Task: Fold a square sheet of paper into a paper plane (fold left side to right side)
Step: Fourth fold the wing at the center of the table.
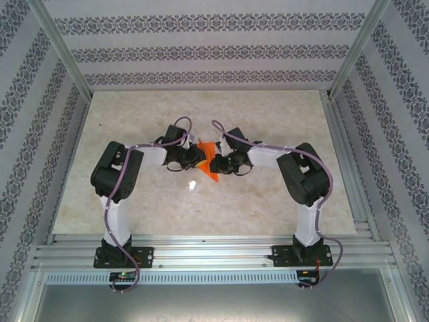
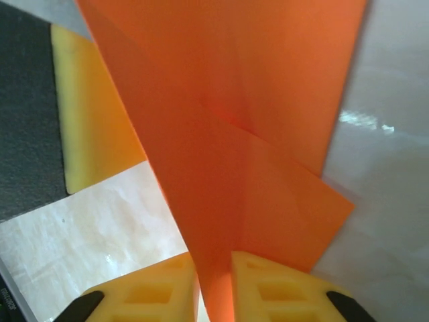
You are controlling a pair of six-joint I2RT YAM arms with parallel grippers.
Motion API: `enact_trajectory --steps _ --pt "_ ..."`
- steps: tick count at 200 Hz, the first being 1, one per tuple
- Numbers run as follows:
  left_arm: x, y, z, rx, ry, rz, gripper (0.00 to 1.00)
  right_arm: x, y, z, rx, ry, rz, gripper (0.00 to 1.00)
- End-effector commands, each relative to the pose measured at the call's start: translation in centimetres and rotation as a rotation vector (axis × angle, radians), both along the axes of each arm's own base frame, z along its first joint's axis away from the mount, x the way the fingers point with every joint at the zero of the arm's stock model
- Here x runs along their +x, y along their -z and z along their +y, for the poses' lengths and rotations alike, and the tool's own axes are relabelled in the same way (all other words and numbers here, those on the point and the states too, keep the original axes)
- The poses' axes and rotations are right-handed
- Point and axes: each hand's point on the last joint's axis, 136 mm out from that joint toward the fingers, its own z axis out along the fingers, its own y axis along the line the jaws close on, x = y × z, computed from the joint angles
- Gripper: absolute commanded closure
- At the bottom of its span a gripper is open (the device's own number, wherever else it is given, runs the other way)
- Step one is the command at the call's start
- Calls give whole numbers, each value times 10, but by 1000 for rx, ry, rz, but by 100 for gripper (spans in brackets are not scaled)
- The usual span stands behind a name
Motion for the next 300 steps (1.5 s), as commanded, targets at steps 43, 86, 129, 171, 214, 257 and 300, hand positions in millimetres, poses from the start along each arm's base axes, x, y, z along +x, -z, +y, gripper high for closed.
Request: enact_trajectory --steps 43,86,129,171,214,257,300 --pt "-1 14 0 49 10 2 87 22 -7 -8 -108 -29 -85 70" --pt "-1 13 0 52 10 2 87 18 -3 -6 -126 -50 -78 68" --pt "-1 13 -1 51 15 1 87 14 -8 7 -64 -73 -60 80" --pt "-2 15 1 61 11 3 87 12 -14 16 5 -100 -52 90" --pt "-5 12 3 66 8 -6 87 10 -15 23 61 -144 -44 97" --pt "-8 15 9 93 10 -2 86 9 -8 20 89 -162 -6 99" --pt "-12 27 15 130 3 19 86 12 -13 14 124 -158 6 98"
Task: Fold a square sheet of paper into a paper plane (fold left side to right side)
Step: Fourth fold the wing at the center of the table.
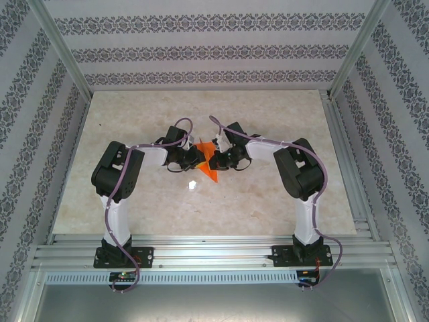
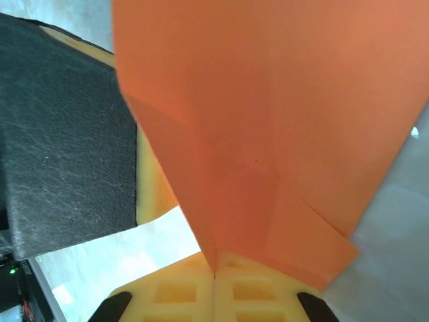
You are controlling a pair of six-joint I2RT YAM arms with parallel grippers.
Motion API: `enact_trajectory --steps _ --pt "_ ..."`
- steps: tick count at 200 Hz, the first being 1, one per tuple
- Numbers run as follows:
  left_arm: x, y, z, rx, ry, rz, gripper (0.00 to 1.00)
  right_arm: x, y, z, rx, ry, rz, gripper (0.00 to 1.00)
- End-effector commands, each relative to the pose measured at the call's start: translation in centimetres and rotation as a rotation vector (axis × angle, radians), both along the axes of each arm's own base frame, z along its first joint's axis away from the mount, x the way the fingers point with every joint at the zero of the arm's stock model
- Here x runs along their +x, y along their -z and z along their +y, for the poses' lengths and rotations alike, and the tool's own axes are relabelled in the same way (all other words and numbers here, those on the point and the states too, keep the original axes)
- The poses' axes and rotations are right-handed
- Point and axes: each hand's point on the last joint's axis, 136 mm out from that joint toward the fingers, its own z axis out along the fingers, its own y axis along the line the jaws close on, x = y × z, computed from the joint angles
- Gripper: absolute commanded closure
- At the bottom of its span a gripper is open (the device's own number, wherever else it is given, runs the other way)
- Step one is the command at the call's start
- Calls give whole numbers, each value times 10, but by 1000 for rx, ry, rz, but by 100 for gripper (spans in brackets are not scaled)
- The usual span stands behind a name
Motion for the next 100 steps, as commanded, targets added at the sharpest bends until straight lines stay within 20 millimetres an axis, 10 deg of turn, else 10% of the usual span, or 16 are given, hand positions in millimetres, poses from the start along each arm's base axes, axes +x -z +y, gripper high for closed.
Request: enact_trajectory --steps 1,100 --pt "-11 18 11 86 -1 24 86 6 -8 3 59 -33 -9 98" --pt "-15 28 18 121 -12 38 87 10 -4 -10 114 -72 53 96"
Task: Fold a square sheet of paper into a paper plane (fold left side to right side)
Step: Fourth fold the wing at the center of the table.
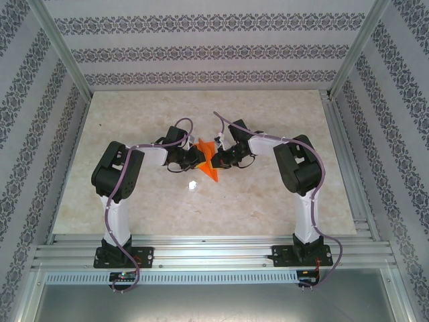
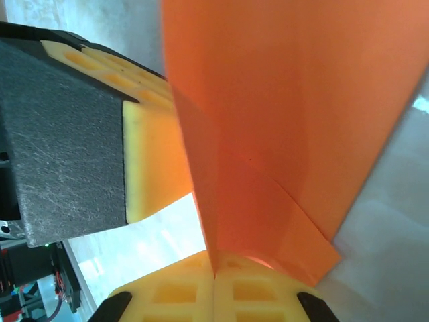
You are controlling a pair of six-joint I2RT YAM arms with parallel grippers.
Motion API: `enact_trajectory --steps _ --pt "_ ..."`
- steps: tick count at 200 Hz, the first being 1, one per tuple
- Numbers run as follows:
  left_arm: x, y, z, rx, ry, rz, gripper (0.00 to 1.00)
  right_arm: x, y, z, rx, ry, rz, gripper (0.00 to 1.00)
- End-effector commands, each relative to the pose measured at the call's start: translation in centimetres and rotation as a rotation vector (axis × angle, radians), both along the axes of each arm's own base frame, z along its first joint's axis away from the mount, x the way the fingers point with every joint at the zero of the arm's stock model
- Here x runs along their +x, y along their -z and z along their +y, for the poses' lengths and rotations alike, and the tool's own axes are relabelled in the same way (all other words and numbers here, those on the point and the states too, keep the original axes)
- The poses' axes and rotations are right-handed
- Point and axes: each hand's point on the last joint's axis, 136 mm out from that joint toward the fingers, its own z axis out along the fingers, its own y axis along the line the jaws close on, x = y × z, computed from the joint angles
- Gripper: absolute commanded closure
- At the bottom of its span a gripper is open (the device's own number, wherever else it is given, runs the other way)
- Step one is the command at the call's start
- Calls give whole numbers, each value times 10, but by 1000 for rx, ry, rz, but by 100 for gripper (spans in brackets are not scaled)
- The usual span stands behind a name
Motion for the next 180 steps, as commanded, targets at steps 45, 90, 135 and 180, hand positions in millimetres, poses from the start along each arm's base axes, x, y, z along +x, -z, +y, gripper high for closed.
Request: enact_trajectory --steps 45,90,135,180 --pt "-3 -9 4 -12 -18 -24 81 6 -3 -5 25 -7 -16 96" --pt "14 -55 6 -47 -27 -103 74 5 -3 -5 32 -3 -18 96" --pt "28 -60 8 -53 -62 -114 75 5 -6 -4 39 -3 -22 96" --pt "39 -49 7 -63 -78 -91 75 5 -7 -4 39 -1 -25 93"
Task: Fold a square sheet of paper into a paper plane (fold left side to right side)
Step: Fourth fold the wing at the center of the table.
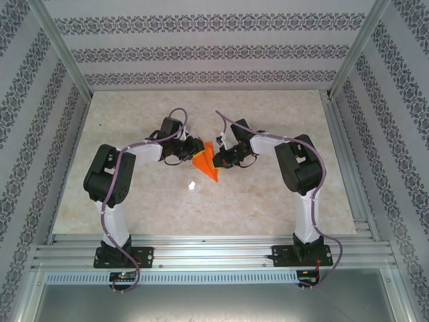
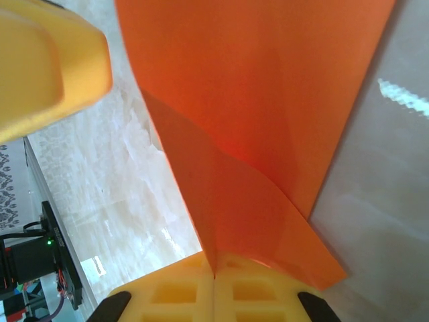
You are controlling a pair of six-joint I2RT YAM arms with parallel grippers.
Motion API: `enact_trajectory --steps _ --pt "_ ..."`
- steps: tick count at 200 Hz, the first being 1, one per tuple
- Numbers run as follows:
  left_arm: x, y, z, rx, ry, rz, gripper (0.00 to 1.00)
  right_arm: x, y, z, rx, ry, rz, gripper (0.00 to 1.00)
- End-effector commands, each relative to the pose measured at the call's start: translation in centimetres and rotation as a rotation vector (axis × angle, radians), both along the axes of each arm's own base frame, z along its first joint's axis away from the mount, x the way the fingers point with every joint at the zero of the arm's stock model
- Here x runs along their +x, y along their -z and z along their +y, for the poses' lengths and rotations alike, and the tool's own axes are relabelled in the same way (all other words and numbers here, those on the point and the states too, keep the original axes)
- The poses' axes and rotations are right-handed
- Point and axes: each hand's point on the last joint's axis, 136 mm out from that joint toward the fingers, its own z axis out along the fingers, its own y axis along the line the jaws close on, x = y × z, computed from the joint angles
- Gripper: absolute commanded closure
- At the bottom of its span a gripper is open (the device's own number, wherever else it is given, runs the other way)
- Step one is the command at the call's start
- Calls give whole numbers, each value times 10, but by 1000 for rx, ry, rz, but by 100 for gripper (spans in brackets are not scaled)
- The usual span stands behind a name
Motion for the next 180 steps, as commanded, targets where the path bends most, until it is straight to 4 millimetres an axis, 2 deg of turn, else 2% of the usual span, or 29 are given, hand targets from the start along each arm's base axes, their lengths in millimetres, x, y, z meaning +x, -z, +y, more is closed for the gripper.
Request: enact_trajectory --steps 1,56,88,129,180 --pt "13 2 0 -18 -22 6 75 3 -6 0 29 -2 -23 93" --pt "18 7 -9 -39 -5 16 75 7 -11 1 30 9 -32 92" --pt "18 13 -18 -44 9 28 75 10 -18 1 17 10 -50 87" --pt "17 19 -18 -36 5 41 75 13 -33 -14 -64 46 -111 75" --pt "20 19 -20 -37 7 39 75 2 -30 -24 -136 71 -135 59"
